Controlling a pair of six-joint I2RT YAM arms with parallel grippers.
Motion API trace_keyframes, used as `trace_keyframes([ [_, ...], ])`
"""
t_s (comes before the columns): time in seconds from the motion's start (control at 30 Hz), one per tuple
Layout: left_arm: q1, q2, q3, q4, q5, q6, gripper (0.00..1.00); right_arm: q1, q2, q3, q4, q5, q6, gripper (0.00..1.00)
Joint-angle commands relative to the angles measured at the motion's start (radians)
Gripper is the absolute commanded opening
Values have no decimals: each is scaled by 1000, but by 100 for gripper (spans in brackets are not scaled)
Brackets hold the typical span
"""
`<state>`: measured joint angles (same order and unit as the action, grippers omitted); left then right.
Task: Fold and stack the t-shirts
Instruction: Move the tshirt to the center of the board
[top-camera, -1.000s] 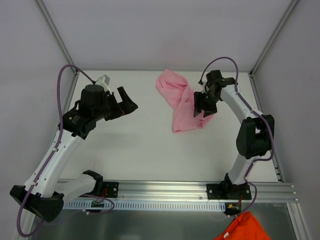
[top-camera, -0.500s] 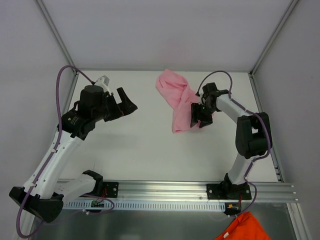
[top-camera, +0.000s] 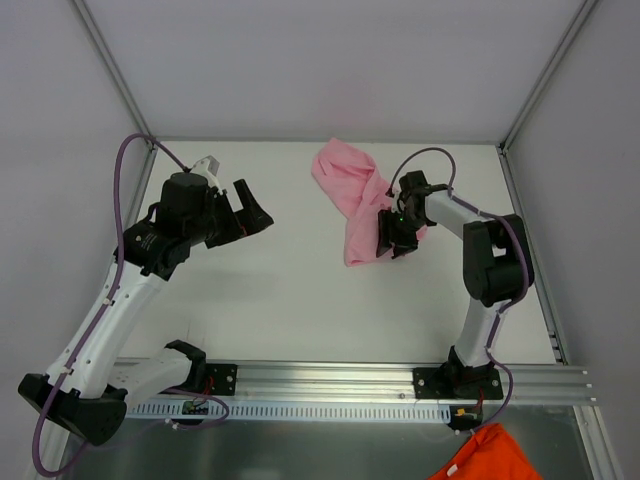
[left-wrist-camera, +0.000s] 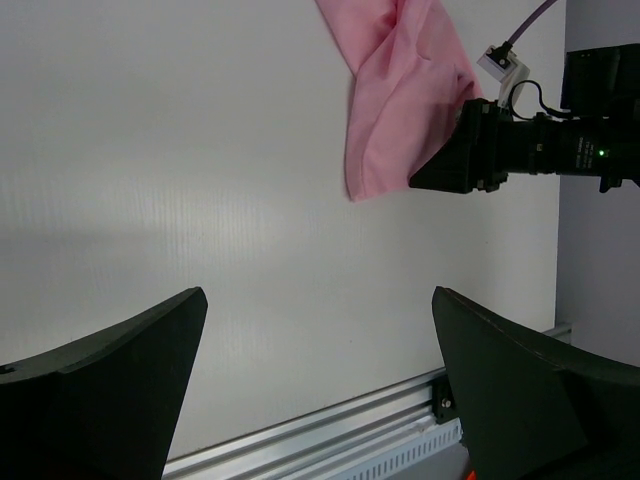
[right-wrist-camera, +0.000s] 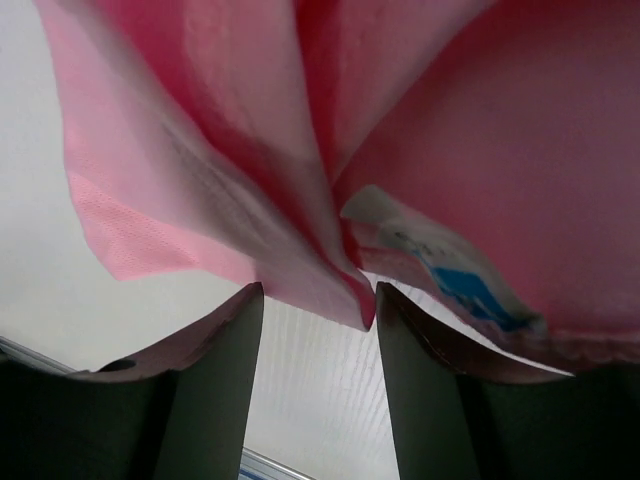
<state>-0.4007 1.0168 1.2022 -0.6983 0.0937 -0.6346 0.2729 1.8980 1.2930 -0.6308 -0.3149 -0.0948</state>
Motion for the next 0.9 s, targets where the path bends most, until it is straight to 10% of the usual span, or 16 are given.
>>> trace_keyframes([
  [0.0,-10,3,45,-26,-28,35,99,6,21,51,13,-12,-14,52],
  [0.33,-10,25,43,-6,-14,29,99,18,35,117,-35,-7,-20,5],
  [0.67,-15,34,22,54,9,32,99,49,35,325,-230,85,-97,25],
  [0.8,-13,23,17,51,5,36,99,48,32,310,-234,86,-100,21],
  [0.87,-15,17,13,46,-2,42,99,51,27,296,-227,86,-97,1],
])
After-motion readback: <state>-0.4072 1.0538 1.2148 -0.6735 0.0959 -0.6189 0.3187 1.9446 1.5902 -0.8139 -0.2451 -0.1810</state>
